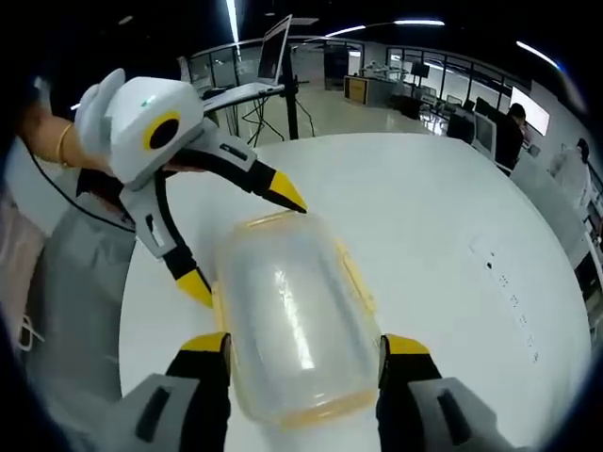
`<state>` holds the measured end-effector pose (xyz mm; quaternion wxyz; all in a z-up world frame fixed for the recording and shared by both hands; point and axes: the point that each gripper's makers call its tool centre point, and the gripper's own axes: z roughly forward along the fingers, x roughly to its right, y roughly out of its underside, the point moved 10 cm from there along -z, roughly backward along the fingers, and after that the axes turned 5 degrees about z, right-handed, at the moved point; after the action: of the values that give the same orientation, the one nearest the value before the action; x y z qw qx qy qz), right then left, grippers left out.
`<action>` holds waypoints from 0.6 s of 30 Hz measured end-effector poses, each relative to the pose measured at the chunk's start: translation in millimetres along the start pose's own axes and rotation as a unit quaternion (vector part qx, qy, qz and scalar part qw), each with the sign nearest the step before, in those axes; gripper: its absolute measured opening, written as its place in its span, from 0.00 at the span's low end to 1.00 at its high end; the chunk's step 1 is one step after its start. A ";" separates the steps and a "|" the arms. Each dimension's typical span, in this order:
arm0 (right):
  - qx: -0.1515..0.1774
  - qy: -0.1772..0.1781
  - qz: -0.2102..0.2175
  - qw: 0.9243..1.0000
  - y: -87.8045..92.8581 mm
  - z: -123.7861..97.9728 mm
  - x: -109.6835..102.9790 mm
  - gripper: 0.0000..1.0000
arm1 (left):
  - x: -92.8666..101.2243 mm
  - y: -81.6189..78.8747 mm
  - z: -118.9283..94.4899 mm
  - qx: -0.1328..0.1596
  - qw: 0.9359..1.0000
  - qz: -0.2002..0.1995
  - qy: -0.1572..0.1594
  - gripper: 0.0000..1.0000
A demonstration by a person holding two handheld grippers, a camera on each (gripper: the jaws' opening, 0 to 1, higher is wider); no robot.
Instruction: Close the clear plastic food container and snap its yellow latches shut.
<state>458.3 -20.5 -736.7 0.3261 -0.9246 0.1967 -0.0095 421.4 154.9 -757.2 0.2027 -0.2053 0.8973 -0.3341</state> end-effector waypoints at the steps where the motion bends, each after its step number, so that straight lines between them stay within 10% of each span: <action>1: 0.002 0.001 0.002 1.000 -0.7 0.6 1.9 0.62 | -1.6 -0.4 1.4 -0.001 1.000 0.002 -0.001 0.72; 18: 0.012 0.005 0.007 1.000 -3.5 2.3 9.2 0.62 | -8.4 -3.1 7.5 -0.008 1.000 0.013 -0.012 0.73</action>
<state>468.4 -20.0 -737.5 0.3367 -0.9191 0.2041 -0.0141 432.9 153.1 -758.4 0.2160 -0.1988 0.9002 -0.3217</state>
